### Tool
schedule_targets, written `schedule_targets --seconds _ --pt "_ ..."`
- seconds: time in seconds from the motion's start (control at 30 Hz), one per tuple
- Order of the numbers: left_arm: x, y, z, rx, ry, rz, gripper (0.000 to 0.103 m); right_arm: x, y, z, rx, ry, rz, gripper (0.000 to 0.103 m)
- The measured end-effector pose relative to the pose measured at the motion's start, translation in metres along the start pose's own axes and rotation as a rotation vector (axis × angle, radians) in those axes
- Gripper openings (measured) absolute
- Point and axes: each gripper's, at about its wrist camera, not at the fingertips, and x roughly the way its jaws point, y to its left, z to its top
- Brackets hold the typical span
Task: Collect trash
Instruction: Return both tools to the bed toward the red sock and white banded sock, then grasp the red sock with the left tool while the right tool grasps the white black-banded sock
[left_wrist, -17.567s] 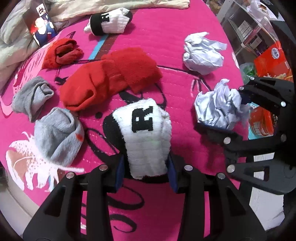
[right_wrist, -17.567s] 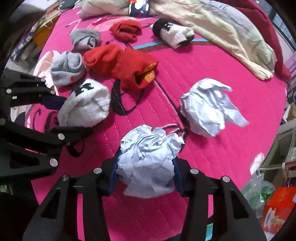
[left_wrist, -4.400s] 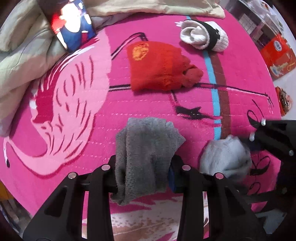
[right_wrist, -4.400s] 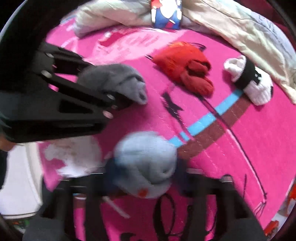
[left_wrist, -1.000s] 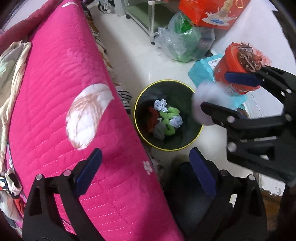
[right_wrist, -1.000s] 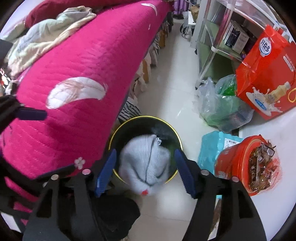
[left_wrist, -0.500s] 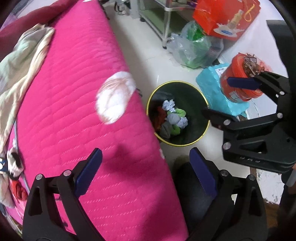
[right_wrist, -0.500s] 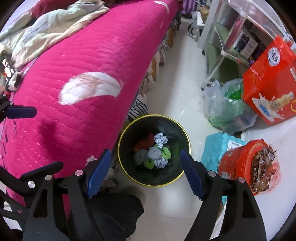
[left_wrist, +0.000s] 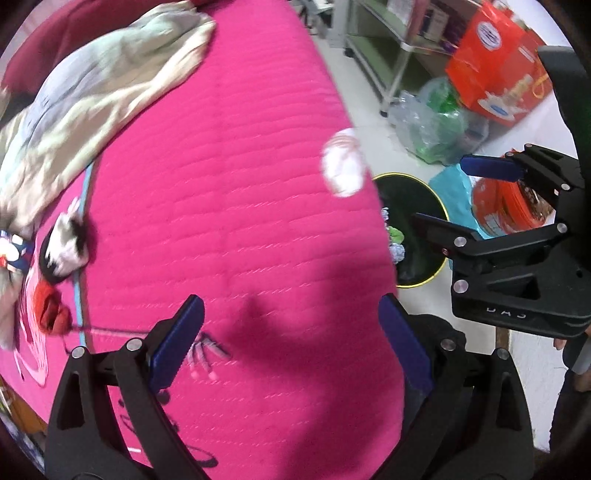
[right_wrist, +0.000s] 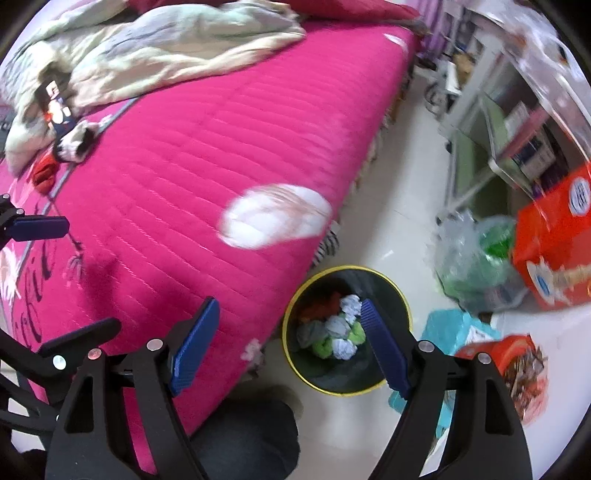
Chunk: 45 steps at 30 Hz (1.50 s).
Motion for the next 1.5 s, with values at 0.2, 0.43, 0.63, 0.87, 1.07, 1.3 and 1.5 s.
schedule_targets --seconds 0.2,0.43,0.63,0.87,1.07,1.3,1.5 --pt "-0.011 0.037 -0.018 -0.082 -0.009 0.029 0.093 0.004 0.038 0.022 -0.074 0.000 0.019 0.076" --pt "-0.022 0.076 -0.037 -0.164 -0.017 0.069 0.093 0.001 0.075 0.044 -0.153 -0.007 0.030 0.077" --pt "-0.033 0.105 -0.053 -0.217 -0.030 0.083 0.093 0.004 0.111 0.062 -0.226 -0.004 0.030 0.077" --pt "-0.035 0.138 -0.065 -0.291 -0.031 0.092 0.093 0.011 0.151 0.081 -0.293 0.002 0.051 0.077" --pt "-0.033 0.166 -0.073 -0.353 -0.029 0.109 0.093 0.015 0.184 0.098 -0.343 0.001 0.066 0.077" --pt "-0.026 0.200 -0.085 -0.411 -0.023 0.110 0.093 0.025 0.213 0.115 -0.384 0.005 0.084 0.077" --pt "-0.020 0.225 -0.089 -0.446 -0.015 0.112 0.093 0.035 0.236 0.128 -0.422 0.008 0.091 0.080"
